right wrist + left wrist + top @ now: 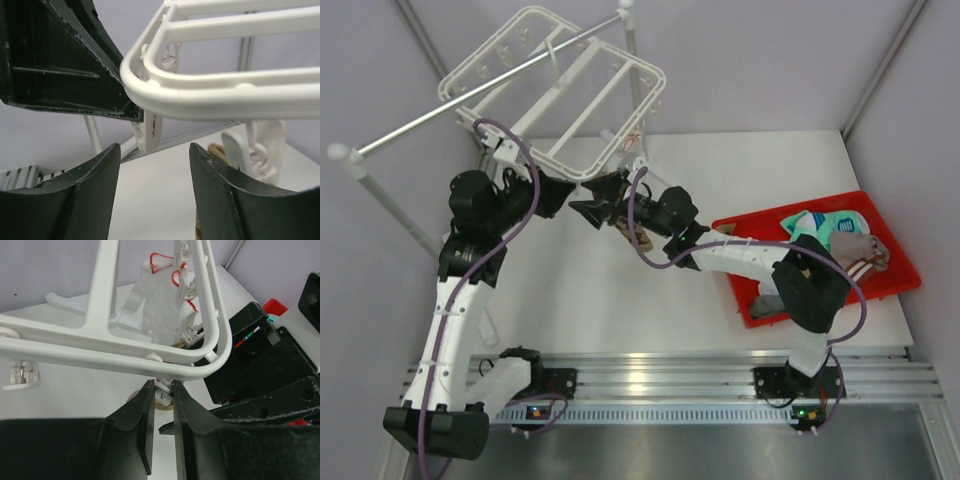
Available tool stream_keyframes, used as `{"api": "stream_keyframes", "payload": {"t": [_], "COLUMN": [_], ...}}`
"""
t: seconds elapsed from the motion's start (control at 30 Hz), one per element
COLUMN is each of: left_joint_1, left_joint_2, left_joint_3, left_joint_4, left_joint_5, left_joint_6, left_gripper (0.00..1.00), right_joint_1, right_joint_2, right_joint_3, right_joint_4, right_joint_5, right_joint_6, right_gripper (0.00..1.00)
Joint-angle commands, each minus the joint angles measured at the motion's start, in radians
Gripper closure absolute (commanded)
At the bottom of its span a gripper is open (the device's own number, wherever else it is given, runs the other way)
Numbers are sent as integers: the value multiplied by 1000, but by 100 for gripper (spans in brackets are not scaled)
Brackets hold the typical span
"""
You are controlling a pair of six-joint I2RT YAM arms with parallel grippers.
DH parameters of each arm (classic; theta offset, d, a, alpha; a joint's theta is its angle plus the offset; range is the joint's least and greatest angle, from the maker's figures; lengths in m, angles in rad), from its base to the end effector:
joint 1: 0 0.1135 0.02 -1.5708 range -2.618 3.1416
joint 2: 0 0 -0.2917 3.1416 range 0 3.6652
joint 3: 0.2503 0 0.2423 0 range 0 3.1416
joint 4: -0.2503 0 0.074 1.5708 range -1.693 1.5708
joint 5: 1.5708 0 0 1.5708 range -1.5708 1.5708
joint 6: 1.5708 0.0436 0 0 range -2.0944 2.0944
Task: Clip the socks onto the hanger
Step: Open the clamp at the hanger.
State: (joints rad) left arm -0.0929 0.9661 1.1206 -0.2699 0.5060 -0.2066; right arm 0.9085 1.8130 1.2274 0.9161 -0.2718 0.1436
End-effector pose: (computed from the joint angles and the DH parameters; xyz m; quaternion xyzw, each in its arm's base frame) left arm 0.1855 -0.0385 0.4360 0.1252 0.7312 -0.2809 0.6089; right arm 0.2543 0.3451 0.3546 -0.3172 0.4931 0.4729 0.6577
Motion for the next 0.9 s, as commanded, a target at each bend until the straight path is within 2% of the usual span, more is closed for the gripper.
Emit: {"api": "stream_keyframes", "payload": {"t": [0.0,0.2,0.5,0.6,0.7,0.73,0.77,0.87], "left_joint_1": [2,2,2,2,2,2,2,2], "left_joint_2": [-12,11,43,48,37,34,33,16], "left_joint_3": [41,91,145,148,151,153,156,160], "left_joint_4": [-15,-86,-195,-216,-219,-218,-213,-201], "left_joint_5": [114,151,190,204,209,200,192,139], "left_joint_6": [38,96,153,165,155,145,129,35], "left_gripper": [81,81,82,82,81,80,77,56], "right_joint_1": [-10,-19,-23,-25,-23,-23,-22,-8], "right_joint_2": [-38,-52,-57,-60,-61,-64,-64,-83], "right_joint_3": [63,72,90,98,101,100,96,78], "right_joint_4": [27,44,47,43,26,23,17,-19], "right_joint_5": [-130,-179,-216,-219,-225,-225,-227,-198], "right_joint_6": [80,91,83,79,67,60,51,-15], "right_gripper": [43,44,57,62,81,92,97,100]}}
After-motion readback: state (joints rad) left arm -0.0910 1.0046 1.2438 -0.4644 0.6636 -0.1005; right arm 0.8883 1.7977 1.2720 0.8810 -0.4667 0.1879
